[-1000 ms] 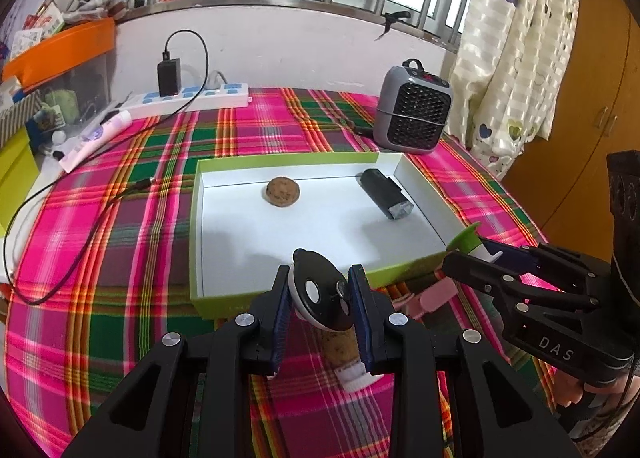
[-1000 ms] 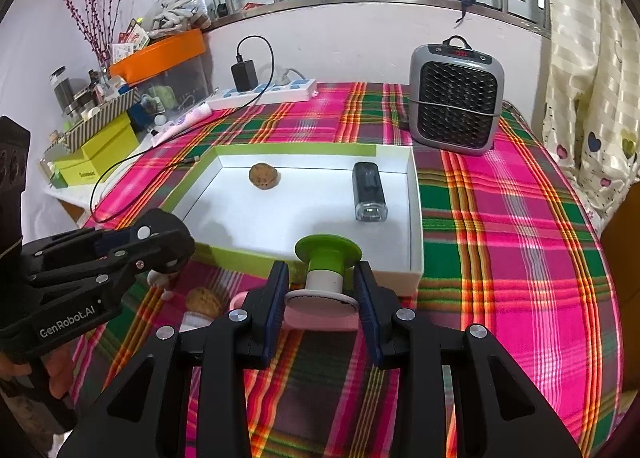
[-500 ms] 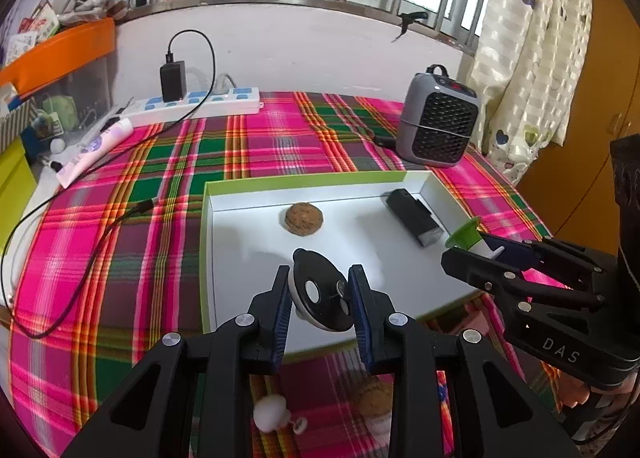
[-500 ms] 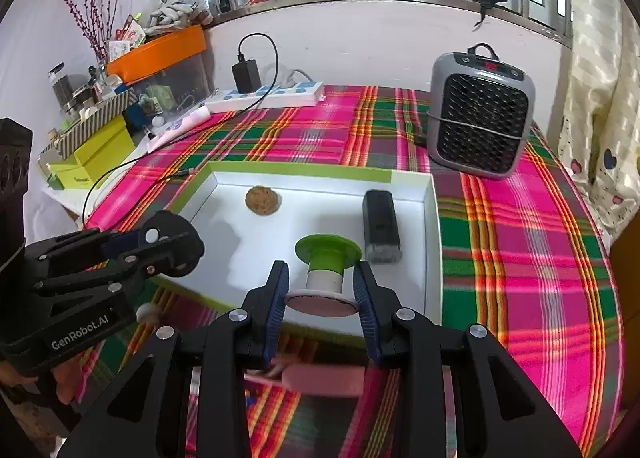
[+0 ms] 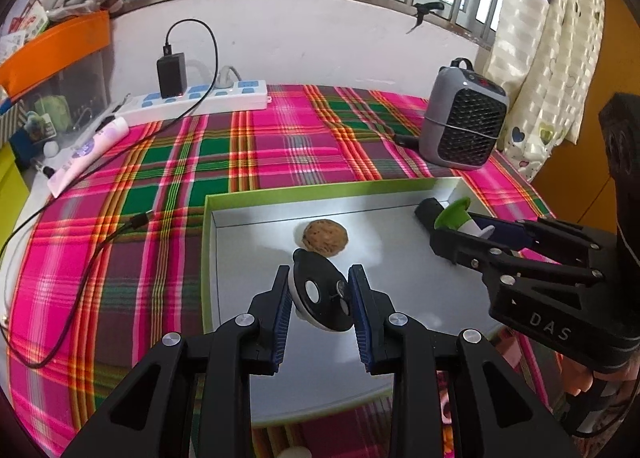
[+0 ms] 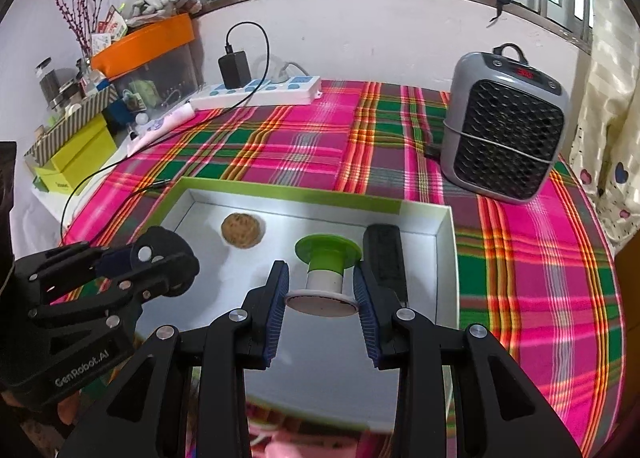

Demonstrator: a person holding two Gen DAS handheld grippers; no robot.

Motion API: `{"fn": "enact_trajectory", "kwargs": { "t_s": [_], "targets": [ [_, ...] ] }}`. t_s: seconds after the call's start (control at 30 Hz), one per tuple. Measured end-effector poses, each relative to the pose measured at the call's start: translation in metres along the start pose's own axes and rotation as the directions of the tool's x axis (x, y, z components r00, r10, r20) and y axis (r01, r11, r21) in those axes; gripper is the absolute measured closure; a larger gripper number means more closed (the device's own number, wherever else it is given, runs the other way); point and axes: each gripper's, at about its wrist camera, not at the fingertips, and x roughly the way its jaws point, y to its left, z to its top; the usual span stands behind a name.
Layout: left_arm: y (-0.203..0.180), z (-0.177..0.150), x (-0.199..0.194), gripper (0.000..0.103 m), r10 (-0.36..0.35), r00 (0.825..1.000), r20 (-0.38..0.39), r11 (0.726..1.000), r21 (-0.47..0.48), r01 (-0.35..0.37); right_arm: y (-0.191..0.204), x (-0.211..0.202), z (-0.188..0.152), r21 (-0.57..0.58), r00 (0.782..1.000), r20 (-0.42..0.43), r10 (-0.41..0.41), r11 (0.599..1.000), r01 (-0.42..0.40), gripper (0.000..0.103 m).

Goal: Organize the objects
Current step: 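Lift and carry the black disc with the left tool while the right tool carries the spool to the tray, then lower the green-white spool into the tray and open the right tool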

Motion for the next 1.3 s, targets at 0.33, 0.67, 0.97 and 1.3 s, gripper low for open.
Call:
{"fn": "enact_trajectory", "kwargs": {
  "t_s": [0.33,0.67,0.97,1.3],
  "targets": [
    [0.007,0.006,0.021,0.077,0.018,0.999,-0.029,1.000,0.004,-0.018,-0.001,0.023,0.014,-0.012,0.999,-0.035,-0.005,1.000,0.004,0.068],
    [0.009,0.007,0.033,0.077,0.036,0.998,-0.054,0.999,0.016,-0.035,0.003,0.040,0.020,-0.037,0.998,-0.062,-0.010,0.999,0.008,0.068],
    [0.006,0.007,0.036,0.077,0.051,0.997,-0.050,0.998,0.043,-0.049,0.004,0.051,0.018,-0.042,0.996,-0.087,-0.019,0.999,0.016,0.068],
    [0.005,0.007,0.037,0.076,0.057,0.997,-0.046,0.997,0.056,-0.055,0.004,0.055,0.017,-0.042,0.996,-0.091,-0.016,0.999,0.013,0.068]
  ]
}}
